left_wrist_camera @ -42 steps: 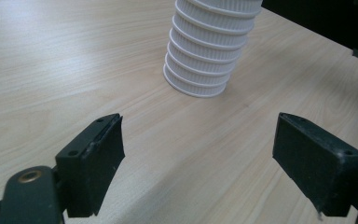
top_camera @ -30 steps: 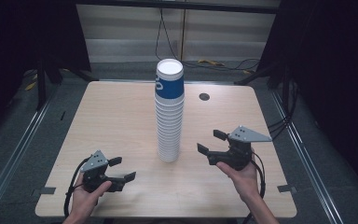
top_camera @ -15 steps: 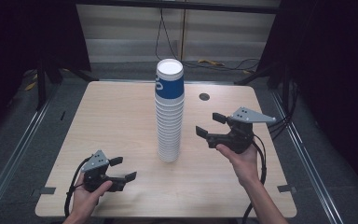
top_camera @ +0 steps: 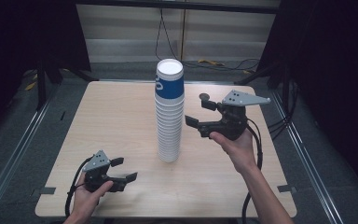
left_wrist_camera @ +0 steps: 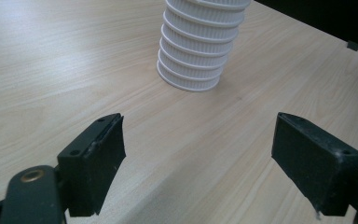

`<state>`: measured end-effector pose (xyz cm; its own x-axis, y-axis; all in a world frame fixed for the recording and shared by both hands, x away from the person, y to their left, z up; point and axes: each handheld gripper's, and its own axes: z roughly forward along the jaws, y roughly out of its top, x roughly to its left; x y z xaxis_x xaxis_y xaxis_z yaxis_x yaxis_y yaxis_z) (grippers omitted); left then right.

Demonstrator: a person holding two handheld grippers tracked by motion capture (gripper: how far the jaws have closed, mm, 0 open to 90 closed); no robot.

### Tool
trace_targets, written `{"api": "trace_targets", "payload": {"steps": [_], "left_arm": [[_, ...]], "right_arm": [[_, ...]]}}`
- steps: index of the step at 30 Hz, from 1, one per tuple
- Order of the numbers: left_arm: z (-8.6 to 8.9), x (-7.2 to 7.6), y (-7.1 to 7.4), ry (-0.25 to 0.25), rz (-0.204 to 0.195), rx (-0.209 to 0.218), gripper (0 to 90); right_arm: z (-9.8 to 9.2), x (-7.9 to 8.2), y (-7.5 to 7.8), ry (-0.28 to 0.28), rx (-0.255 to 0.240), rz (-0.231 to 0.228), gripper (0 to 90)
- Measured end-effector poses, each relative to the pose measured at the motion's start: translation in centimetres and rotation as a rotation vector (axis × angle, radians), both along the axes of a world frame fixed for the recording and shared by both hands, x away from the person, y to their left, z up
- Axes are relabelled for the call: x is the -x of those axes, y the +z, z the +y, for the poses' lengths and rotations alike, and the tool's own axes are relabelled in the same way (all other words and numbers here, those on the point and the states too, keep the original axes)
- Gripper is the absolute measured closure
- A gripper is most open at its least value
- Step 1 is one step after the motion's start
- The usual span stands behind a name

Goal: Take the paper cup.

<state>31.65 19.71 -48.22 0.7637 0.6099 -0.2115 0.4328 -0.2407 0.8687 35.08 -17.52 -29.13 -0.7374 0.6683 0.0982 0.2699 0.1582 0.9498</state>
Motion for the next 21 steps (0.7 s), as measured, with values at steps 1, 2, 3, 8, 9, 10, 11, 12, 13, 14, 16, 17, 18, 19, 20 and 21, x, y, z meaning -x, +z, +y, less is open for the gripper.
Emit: {"api": "trace_targets", "payload": {"steps": [1, 2, 3, 8, 9, 10, 11, 12, 13, 14, 16, 17, 18, 19, 20, 21], "left_arm": [[0.0, 0.0, 0.0, 0.000, 0.000, 0.000, 17.1], [0.0, 0.0, 0.0, -0.003, 0.000, -0.003, 17.1], [-0.1, 0.0, 0.0, -0.005, 0.001, -0.003, 17.1], [-0.1, 0.1, 0.0, 0.007, -0.005, -0.023, 17.1], [-0.1, 0.0, -0.1, 0.014, -0.004, -0.029, 17.1], [0.0, -0.1, -0.1, 0.014, 0.000, -0.027, 17.1], [0.1, -0.1, -0.1, 0.019, 0.006, -0.022, 17.1], [0.1, -0.2, -0.1, 0.016, 0.014, -0.008, 17.1], [0.1, -0.2, -0.1, 0.016, 0.014, -0.008, 17.1], [0.1, -0.2, -0.2, 0.015, 0.012, -0.010, 17.1], [0.1, -0.1, -0.2, 0.006, 0.014, -0.006, 17.1], [0.0, -0.1, -0.2, 0.005, 0.018, -0.004, 17.1], [0.0, -0.1, -0.2, 0.006, 0.014, -0.010, 17.1], [-0.1, -0.1, -0.2, 0.006, 0.010, -0.018, 17.1], [-0.1, -0.1, -0.2, 0.004, 0.007, -0.023, 17.1], [-0.1, -0.1, -0.1, -0.001, 0.001, -0.026, 17.1]], "right_arm": [[0.2, -0.1, 0.2, 0.000, 0.003, 0.000, 17.8], [0.3, -0.2, 0.3, 0.002, 0.003, -0.001, 17.9], [0.3, -0.3, 0.6, 0.002, 0.000, -0.006, 17.9], [0.8, -0.5, 1.6, 0.017, 0.030, -0.010, 18.2], [0.9, -0.6, 1.8, 0.029, 0.039, -0.011, 18.1], [1.1, -0.6, 2.1, 0.033, 0.052, -0.022, 18.2], [1.3, -0.7, 2.5, 0.033, 0.066, -0.028, 18.3], [1.3, -0.8, 2.6, 0.037, 0.068, -0.024, 18.3], [1.3, -0.8, 2.6, 0.037, 0.068, -0.024, 18.3], [1.4, -1.1, 2.8, 0.044, 0.057, -0.025, 19.3], [1.4, -1.2, 2.9, 0.049, 0.050, -0.027, 19.3], [1.5, -1.3, 3.0, 0.048, 0.039, -0.029, 19.3], [1.6, -1.4, 3.2, 0.055, 0.031, -0.034, 19.4], [1.9, -1.7, 3.6, 0.063, 0.027, -0.031, 19.3], [1.9, -1.7, 3.6, 0.063, 0.027, -0.031, 19.3], [2.2, -2.0, 4.1, 0.071, 0.031, -0.032, 18.3]]}}
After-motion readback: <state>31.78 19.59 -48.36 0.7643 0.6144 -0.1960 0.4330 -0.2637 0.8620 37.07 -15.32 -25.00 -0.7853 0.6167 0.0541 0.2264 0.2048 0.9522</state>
